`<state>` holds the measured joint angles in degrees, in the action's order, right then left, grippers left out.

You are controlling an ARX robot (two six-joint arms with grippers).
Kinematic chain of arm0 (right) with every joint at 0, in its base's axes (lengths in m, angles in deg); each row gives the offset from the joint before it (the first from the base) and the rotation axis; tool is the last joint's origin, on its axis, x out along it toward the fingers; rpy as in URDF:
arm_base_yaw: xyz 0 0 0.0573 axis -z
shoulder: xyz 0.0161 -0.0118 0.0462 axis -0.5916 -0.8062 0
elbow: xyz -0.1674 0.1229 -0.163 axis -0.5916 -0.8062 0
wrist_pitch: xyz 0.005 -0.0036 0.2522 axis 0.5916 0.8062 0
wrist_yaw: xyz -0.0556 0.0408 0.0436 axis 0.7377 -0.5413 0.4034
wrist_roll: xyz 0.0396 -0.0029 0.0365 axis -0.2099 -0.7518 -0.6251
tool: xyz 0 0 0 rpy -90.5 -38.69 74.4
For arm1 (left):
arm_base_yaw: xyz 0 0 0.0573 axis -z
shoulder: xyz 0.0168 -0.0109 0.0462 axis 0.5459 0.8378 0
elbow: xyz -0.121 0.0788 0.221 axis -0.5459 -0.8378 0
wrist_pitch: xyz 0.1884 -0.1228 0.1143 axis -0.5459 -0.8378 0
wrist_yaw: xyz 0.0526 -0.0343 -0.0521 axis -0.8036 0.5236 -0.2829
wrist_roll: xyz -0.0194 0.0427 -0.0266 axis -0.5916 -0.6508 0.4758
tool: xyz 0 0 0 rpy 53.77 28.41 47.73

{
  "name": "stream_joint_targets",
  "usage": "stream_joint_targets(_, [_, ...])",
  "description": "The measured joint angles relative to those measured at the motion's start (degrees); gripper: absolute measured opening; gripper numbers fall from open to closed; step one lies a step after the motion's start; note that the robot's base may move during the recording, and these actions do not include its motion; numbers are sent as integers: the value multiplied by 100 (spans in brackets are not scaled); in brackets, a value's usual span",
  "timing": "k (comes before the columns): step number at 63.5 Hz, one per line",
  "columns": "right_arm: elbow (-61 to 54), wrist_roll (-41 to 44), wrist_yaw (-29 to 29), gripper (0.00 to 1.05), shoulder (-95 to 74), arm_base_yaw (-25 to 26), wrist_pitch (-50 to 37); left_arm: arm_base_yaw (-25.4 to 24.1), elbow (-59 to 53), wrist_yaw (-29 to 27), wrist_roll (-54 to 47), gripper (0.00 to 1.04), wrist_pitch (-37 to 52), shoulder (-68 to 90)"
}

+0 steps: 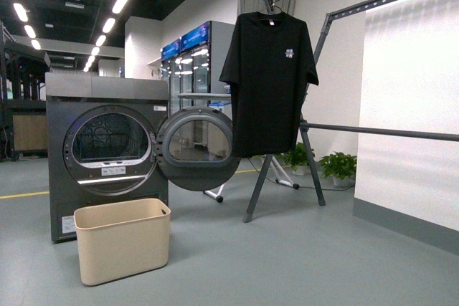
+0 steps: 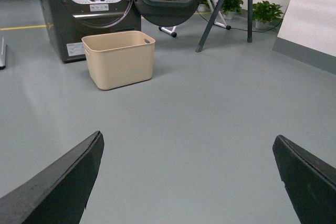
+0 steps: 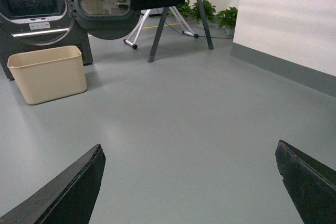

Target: Move hamper under clothes hanger

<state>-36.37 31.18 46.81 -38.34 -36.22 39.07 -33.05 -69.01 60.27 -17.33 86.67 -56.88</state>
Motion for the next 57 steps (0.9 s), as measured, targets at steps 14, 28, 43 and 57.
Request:
stream_joint_targets(14, [0,0,2,97,0,0,0,0,0,0,0,98,0,2])
stream_joint_targets(28, [0,0,0,97,0,0,0,0,0,0,0,98,0,2])
stream_joint_targets(43, [0,0,0,97,0,2,0,0,0,-2,0,98,0,0])
stream_joint_targets(57, [0,0,0,97,0,2,0,0,0,0,0,98,0,2])
